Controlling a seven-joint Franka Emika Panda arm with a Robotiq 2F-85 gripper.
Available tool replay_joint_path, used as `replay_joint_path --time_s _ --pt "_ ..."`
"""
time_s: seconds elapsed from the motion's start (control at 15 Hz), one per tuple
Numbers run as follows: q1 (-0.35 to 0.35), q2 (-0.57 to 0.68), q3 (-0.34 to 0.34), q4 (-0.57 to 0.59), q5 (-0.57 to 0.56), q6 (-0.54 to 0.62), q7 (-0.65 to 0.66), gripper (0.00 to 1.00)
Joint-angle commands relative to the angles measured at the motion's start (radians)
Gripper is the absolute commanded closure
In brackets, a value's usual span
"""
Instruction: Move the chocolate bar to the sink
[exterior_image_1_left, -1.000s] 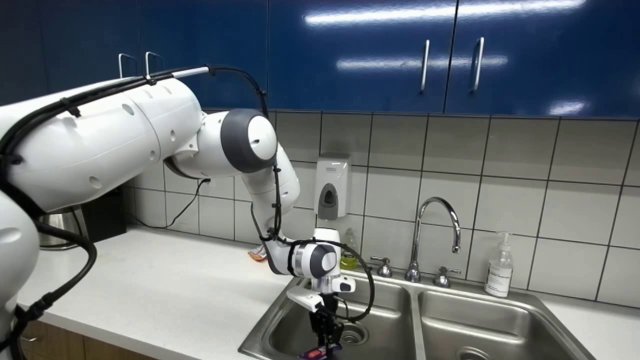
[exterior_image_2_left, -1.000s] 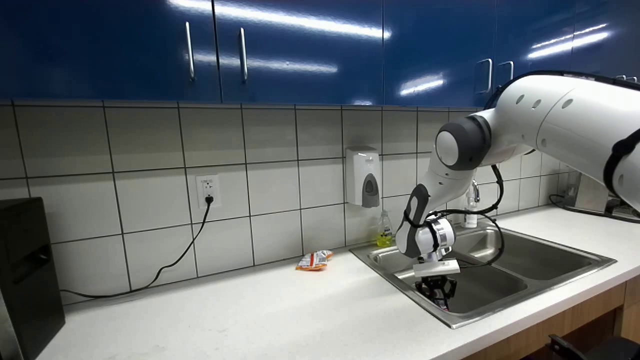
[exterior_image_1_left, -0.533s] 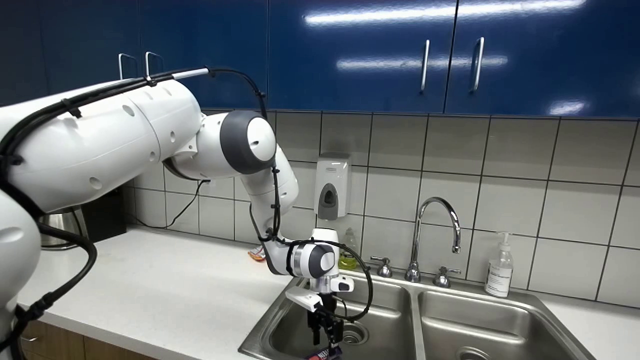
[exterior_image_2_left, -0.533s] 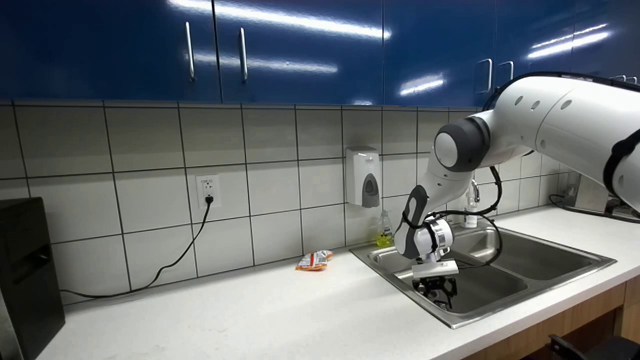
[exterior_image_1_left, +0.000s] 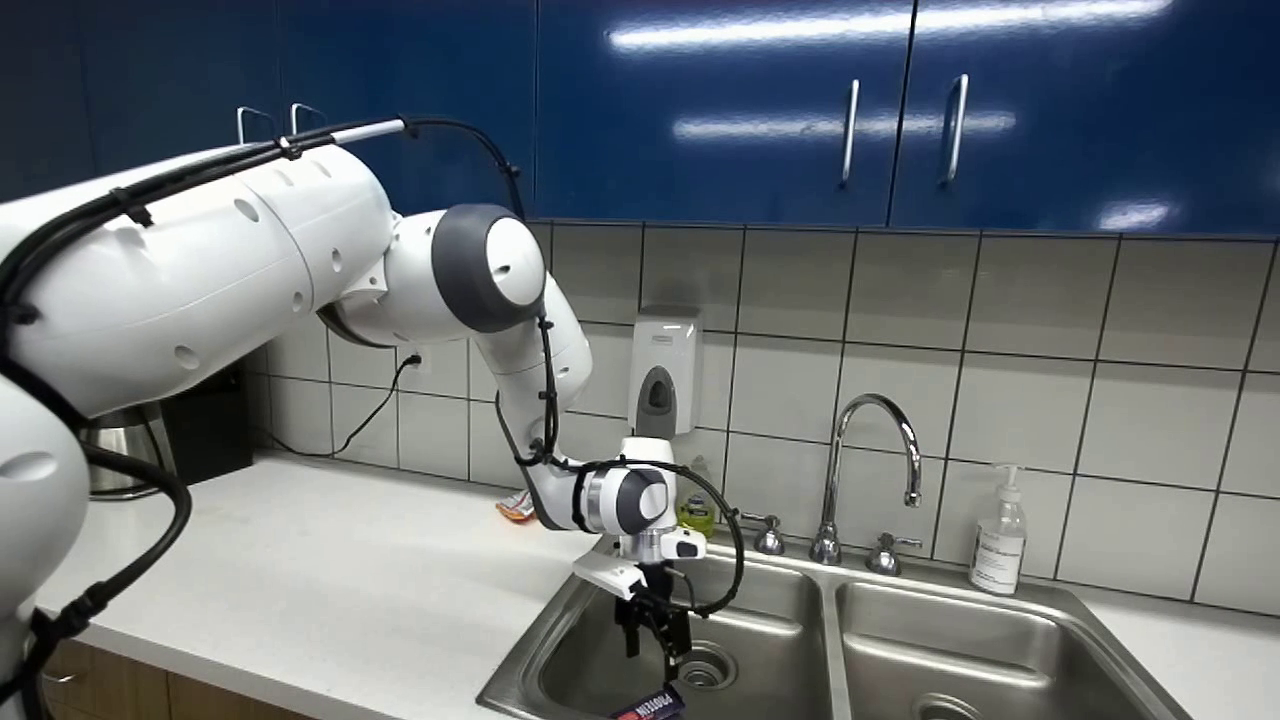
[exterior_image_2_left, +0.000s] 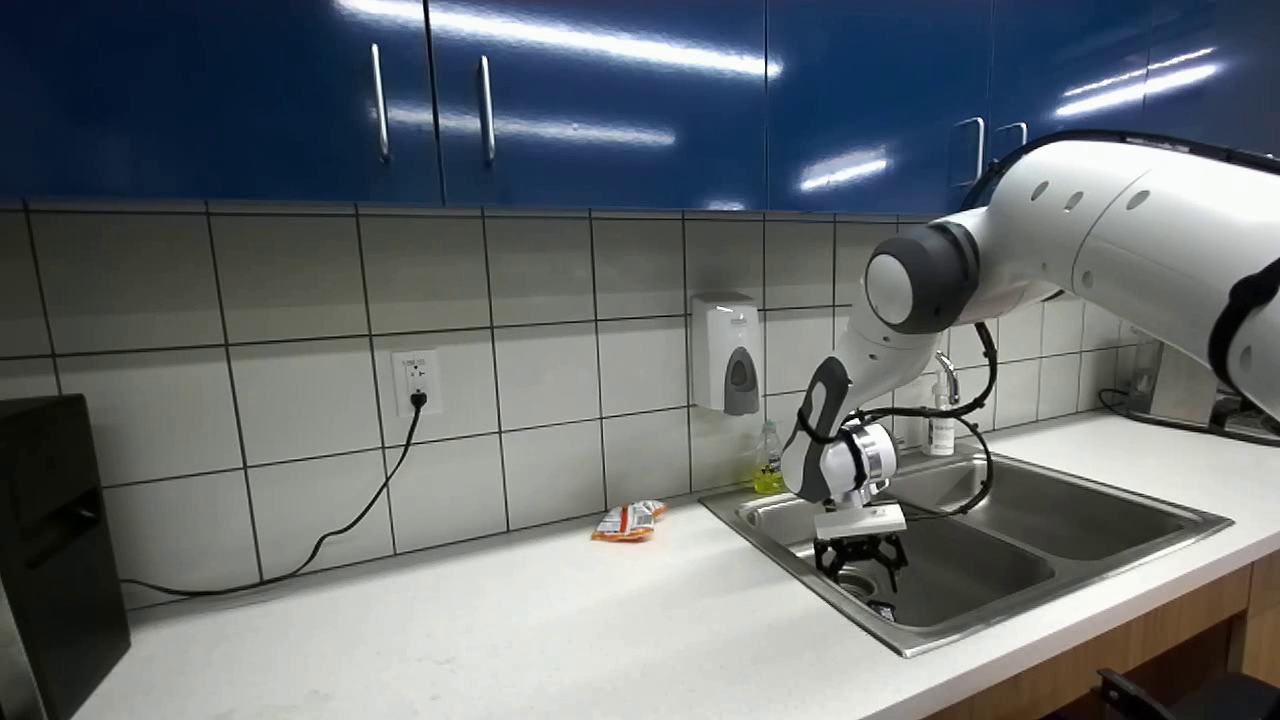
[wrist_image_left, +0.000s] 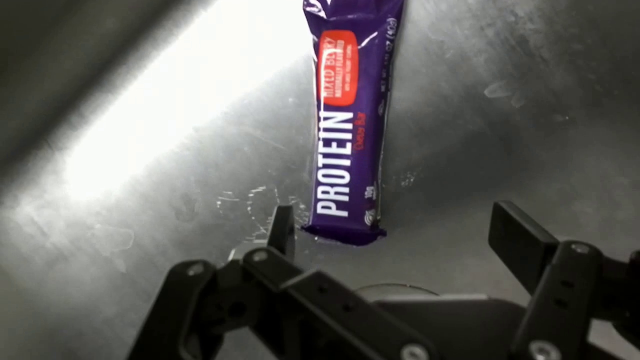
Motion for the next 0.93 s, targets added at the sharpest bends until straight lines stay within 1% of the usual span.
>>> replay_joint_path --time_s 0.0,0.4,0.87 --pt "0.019 -0.072 -0.018 -0.069 -0.006 0.012 0.011 0.00" --pt "0.031 -0.168 -0.029 -0.160 -0.011 0.022 0.011 0.00" --pt "0.082 -0.356 -0.061 -0.364 -0.033 0.069 0.026 0.00"
